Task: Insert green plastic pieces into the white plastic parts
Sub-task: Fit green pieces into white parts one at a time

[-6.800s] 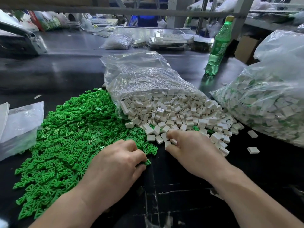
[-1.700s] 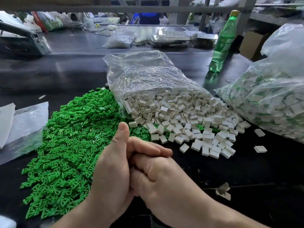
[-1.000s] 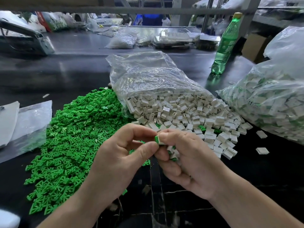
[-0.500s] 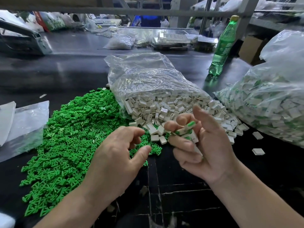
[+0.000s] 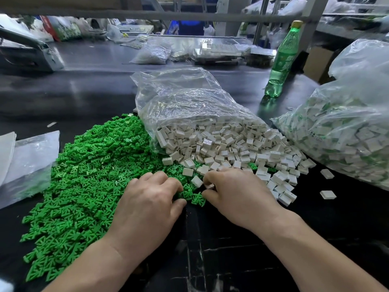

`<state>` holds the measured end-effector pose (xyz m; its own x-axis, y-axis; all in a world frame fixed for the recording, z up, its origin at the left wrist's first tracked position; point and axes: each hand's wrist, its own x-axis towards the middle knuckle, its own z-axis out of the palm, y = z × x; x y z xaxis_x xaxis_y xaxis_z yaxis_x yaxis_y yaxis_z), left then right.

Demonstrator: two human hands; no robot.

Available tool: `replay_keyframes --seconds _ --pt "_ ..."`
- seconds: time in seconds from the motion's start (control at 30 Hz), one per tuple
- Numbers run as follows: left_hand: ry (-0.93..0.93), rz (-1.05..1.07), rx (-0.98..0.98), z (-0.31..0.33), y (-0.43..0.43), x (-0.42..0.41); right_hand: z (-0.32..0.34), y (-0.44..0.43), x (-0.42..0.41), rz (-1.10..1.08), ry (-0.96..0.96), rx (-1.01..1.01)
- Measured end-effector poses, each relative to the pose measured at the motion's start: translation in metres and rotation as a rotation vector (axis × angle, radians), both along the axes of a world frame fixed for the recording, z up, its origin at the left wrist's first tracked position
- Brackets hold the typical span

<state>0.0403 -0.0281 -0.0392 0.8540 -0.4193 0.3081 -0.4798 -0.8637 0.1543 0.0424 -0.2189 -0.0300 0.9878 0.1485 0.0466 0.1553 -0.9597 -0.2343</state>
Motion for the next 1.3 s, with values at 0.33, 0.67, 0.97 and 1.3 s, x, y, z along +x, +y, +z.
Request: replay_keyframes --seconds 0.33,0.67,0.97,1.3 --pt "-0.011 -0.008 -0.008 0.002 0.005 -0.002 0.007 -0.004 -0.01 -0.037 0.043 -0.016" --pt "-0.017 -0.156 0.028 0.0 -0.006 -0.001 0.003 -0.003 -0.008 -0.012 -0.022 0.0" --pt "-0.032 -0.144 -0.169 0.004 -0.006 -0.004 0.012 -0.013 -0.012 -0.24 0.43 1.336" --pt "0.041 -0.172 -0.051 0.002 -0.004 -0.007 0.018 -0.01 -0.013 -0.193 0.776 1.855"
